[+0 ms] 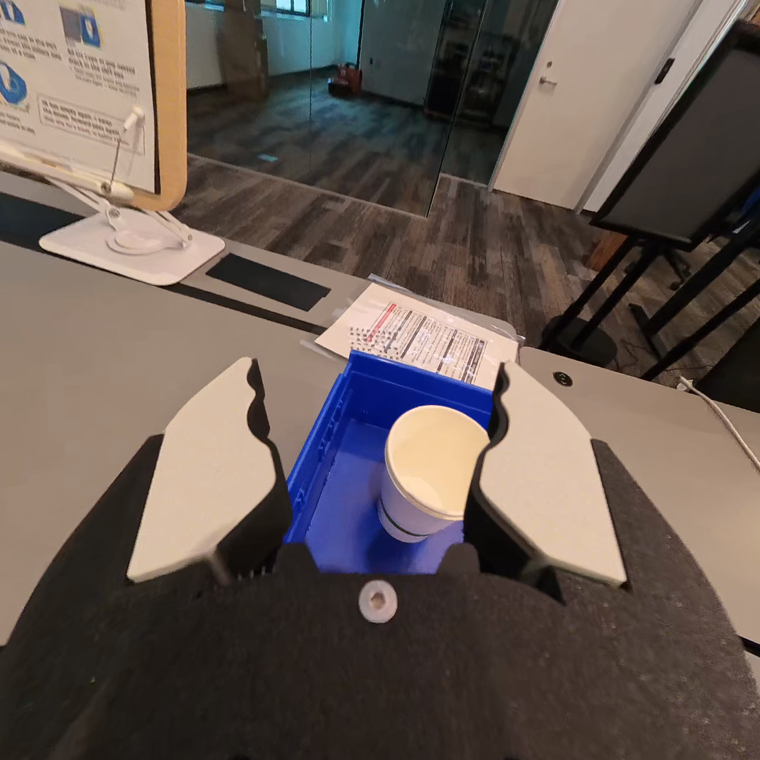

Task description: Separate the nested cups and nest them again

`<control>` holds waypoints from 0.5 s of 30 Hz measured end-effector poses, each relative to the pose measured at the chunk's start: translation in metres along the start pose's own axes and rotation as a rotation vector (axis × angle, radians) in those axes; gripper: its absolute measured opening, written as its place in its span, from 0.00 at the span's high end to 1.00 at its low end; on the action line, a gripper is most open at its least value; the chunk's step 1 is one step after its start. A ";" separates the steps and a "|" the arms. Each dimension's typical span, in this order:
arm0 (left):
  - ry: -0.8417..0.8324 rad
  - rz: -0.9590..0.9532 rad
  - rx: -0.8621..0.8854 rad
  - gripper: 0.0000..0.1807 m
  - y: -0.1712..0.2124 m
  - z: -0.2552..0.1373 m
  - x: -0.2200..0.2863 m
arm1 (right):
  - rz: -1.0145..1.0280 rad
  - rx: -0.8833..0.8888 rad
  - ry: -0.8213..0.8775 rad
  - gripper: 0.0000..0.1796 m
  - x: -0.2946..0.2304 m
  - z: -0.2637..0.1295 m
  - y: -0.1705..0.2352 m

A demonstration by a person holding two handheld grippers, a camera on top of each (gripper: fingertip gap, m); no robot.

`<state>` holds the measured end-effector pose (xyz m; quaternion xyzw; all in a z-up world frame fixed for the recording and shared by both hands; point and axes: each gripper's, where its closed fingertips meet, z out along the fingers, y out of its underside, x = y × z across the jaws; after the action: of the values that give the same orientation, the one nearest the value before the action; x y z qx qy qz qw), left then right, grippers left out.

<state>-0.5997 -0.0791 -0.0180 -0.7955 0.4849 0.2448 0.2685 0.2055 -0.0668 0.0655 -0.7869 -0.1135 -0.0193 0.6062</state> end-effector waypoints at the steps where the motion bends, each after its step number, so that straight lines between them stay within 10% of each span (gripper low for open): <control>1: 0.027 0.017 0.004 0.74 -0.001 0.010 0.002 | -0.010 -0.007 -0.009 0.42 -0.001 0.002 0.002; 15: 0.201 0.108 -0.095 0.90 0.005 0.076 0.005 | 0.136 0.063 -0.065 0.47 0.007 0.000 0.007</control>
<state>-0.6113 -0.0341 -0.0782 -0.8006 0.5392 0.2008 0.1671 0.2137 -0.0676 0.0605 -0.7735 -0.0800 0.0509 0.6266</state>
